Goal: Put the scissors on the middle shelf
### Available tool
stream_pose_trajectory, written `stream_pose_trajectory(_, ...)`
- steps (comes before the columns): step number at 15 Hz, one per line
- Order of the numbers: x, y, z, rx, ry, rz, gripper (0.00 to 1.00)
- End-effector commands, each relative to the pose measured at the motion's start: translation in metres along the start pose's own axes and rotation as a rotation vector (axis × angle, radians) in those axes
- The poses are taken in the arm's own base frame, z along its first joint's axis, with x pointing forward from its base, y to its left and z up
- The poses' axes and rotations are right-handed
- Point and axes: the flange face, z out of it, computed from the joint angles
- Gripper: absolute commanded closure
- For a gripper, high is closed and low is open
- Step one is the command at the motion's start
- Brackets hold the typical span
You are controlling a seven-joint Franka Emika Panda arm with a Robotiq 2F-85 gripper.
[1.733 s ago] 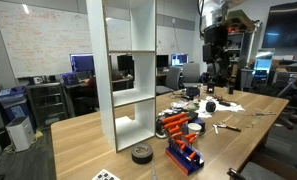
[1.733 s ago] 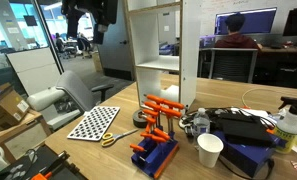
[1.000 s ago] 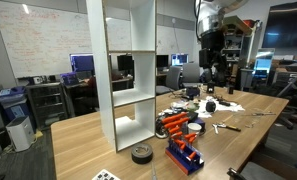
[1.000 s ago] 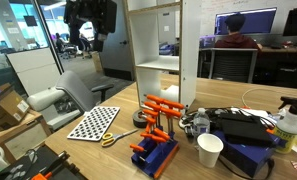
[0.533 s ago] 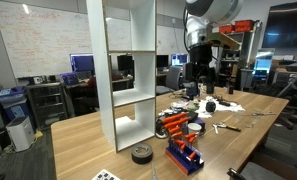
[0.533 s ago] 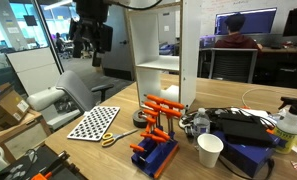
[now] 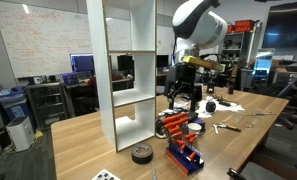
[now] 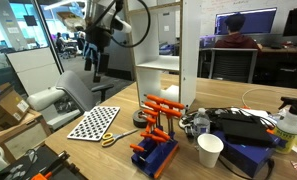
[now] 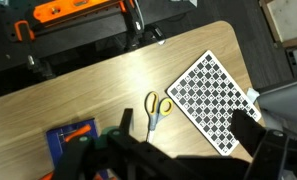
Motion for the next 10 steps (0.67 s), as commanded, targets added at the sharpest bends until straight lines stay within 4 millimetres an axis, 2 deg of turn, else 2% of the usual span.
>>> stream_pose_trajectory(1,0.020,-0.006,0.033,0.053,0.056,0.121,0.00)
stream_pose_trajectory(5,0.049,-0.001,0.073,0.021,0.130,0.192,0.00)
stream_pose_trajectory(10,0.082,0.008,0.145,-0.081,0.192,0.236,0.00)
